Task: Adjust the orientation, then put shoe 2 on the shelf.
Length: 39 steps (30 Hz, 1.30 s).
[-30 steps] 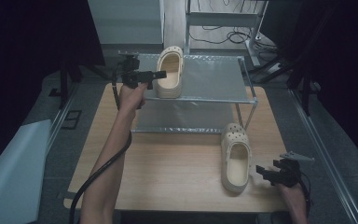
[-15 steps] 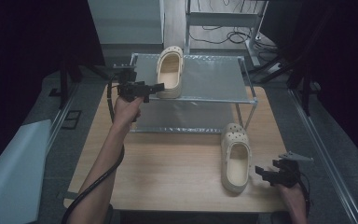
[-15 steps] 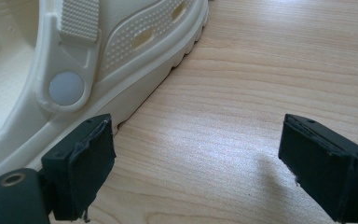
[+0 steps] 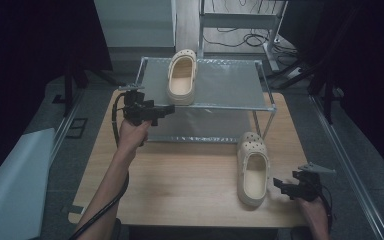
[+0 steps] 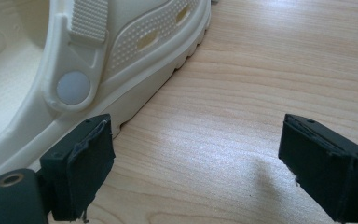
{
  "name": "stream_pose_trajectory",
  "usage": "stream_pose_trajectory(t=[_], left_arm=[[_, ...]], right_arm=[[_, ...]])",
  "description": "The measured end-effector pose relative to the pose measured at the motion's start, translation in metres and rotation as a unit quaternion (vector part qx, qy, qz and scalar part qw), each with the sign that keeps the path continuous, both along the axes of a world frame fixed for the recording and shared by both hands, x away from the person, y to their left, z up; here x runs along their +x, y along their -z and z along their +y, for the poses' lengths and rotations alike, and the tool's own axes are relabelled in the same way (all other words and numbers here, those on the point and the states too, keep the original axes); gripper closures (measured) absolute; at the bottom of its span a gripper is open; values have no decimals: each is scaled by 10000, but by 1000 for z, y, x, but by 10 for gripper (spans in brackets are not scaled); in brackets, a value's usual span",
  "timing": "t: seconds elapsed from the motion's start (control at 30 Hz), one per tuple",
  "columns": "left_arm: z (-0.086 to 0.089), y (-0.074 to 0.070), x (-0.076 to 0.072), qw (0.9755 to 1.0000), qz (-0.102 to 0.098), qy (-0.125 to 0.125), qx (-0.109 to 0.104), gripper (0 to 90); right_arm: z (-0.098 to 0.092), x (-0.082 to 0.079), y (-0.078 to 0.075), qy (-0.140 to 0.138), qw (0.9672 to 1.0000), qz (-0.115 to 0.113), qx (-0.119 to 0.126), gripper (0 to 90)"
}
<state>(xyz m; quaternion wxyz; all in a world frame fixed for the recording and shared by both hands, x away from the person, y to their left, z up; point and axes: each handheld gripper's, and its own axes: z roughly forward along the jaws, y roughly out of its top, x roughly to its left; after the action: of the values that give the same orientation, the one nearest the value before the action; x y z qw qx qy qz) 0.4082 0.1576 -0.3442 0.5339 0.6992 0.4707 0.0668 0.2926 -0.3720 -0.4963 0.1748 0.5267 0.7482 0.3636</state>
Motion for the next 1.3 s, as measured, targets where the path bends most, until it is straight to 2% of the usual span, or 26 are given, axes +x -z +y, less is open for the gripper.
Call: stream_pose_trajectory(t=[0.33, 0.5, 0.7, 1.0, 1.3], left_arm=[[5, 28, -21, 9998, -9, 17, -175, 0], [6, 43, -30, 9997, -67, 106, -187, 0], [9, 62, -39, 9997, -52, 73, -221, 0], [12, 94, -53, 10000, -2, -10, -83, 0], [11, 129, -65, 9996, 191, -79, 208, 0]], right_arm=[[3, -2, -2, -25, 10000, -68, -68, 97], [5, -2, -2, -40, 9999, -77, -97, 94], [7, -3, -4, -71, 9997, -182, -117, 73], [10, -4, -7, -123, 9997, -172, -86, 31], [10, -7, -15, -56, 9997, -253, -29, 0]])
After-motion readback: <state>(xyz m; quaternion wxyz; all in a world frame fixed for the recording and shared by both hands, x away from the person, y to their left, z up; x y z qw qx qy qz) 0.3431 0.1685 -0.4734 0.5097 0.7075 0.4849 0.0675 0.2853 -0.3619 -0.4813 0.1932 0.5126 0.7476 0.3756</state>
